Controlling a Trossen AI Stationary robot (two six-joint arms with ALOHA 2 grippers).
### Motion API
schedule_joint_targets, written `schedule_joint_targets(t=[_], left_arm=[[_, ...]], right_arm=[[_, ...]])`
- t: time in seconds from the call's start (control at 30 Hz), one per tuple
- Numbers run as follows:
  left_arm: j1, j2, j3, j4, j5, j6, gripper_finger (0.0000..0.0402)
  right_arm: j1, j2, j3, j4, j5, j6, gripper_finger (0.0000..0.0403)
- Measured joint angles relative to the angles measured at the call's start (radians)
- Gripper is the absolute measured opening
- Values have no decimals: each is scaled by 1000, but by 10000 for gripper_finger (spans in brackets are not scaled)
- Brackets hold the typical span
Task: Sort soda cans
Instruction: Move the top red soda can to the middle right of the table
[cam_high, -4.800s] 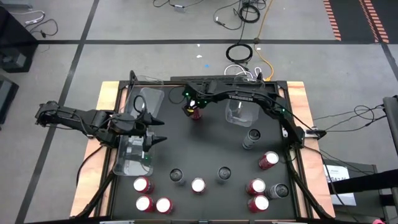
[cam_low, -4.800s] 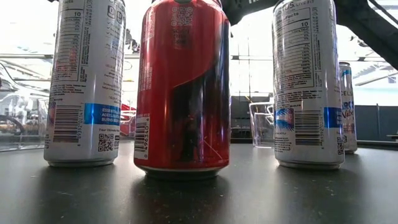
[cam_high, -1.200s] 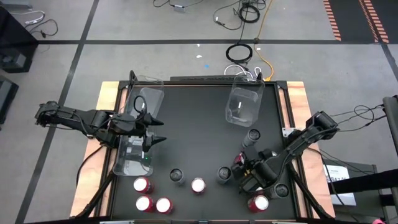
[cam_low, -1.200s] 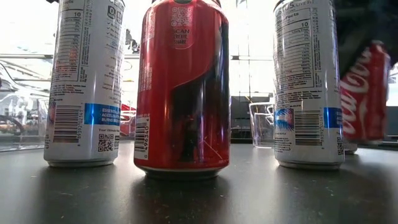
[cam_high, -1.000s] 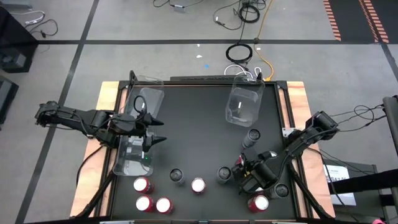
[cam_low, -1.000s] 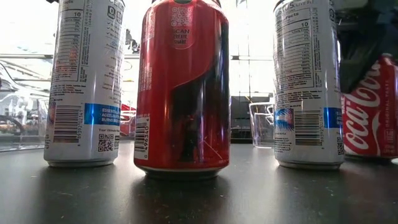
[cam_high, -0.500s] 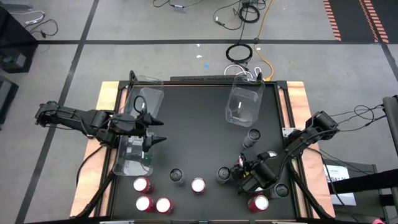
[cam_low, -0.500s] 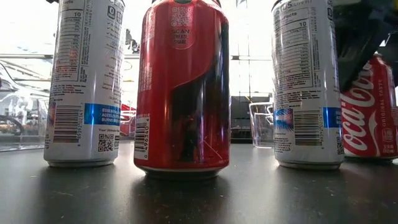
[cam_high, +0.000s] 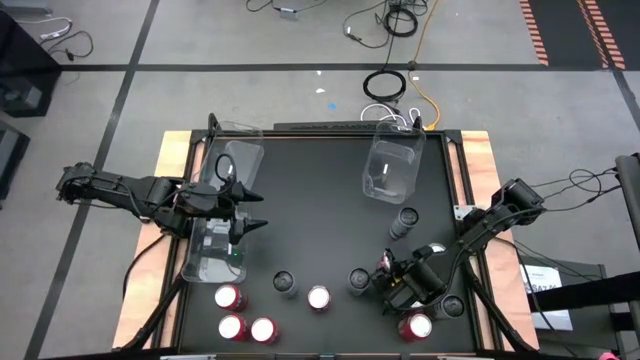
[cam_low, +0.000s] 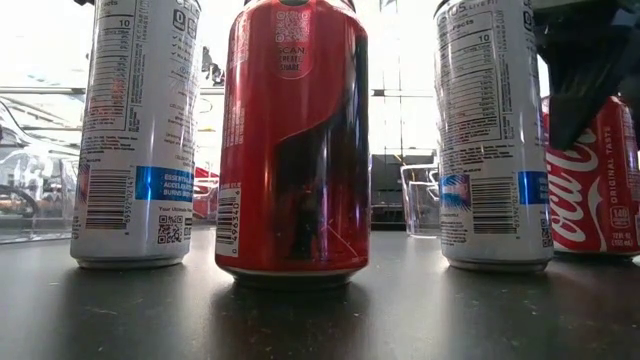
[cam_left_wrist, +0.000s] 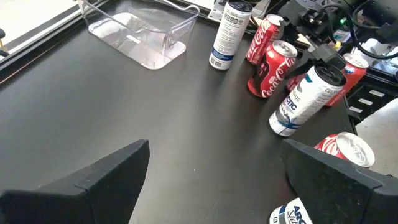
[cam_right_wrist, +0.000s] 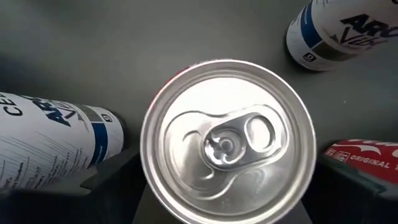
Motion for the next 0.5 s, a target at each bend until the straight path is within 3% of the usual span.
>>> schedule_joint_targets(t=[0.27,0.5], left_arm=[[0,0,0,0,0,0,373],[0,0,0,0,0,0,373]], right_arm=[[0,0,38,-18,-4,-88,357],[0,0,109,-172,-3,-98,358]])
